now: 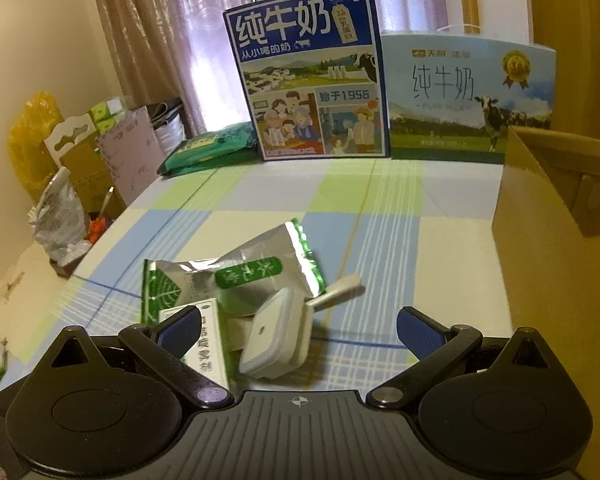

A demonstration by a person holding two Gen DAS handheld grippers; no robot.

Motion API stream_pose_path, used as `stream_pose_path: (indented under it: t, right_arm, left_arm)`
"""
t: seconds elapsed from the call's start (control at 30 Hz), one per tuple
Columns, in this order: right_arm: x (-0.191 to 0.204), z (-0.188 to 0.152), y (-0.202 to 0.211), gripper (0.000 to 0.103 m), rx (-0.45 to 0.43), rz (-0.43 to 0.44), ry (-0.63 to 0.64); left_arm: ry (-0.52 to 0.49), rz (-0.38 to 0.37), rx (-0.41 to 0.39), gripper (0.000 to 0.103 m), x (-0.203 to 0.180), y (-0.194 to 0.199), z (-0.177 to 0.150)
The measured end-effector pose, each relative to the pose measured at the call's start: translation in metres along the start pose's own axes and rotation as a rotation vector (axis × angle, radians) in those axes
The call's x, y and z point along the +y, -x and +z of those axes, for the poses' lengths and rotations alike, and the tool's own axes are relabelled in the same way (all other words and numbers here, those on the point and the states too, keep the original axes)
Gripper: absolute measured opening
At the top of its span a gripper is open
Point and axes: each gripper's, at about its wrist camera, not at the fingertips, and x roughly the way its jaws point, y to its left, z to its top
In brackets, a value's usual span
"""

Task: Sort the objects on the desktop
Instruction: 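Grasp the green-and-white spray box with the left gripper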

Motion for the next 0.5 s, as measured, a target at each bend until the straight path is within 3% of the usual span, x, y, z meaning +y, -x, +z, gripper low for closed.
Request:
stream_pose_path:
  t: [0.23,0.4,0.47,0.5]
  right_arm:
    - [-0.010,0.005,0.000,0.101,-0.001,-0.004,-0.034]
    - [-0.007,0.003,-0.002,0.101,0.009,-0.009,-0.016]
    - [-0.005,0.002,-0.003,0.101,0.012,-0.007,-0.010]
    - [-0.004,0.002,-0.003,0.101,0.012,-0.005,-0.007]
  left_arm:
    - [0.002,-0.001,0.033,0.098,-0.001,-0.020,0.005]
    - [0.011,0.007,0.057,0.082,0.007,-0.023,0.008]
    - [0.003,0.014,0.061,0.068,0.010,-0.022,0.010]
    - [0.000,0.017,0.064,0.066,0.011,-0.023,0.010]
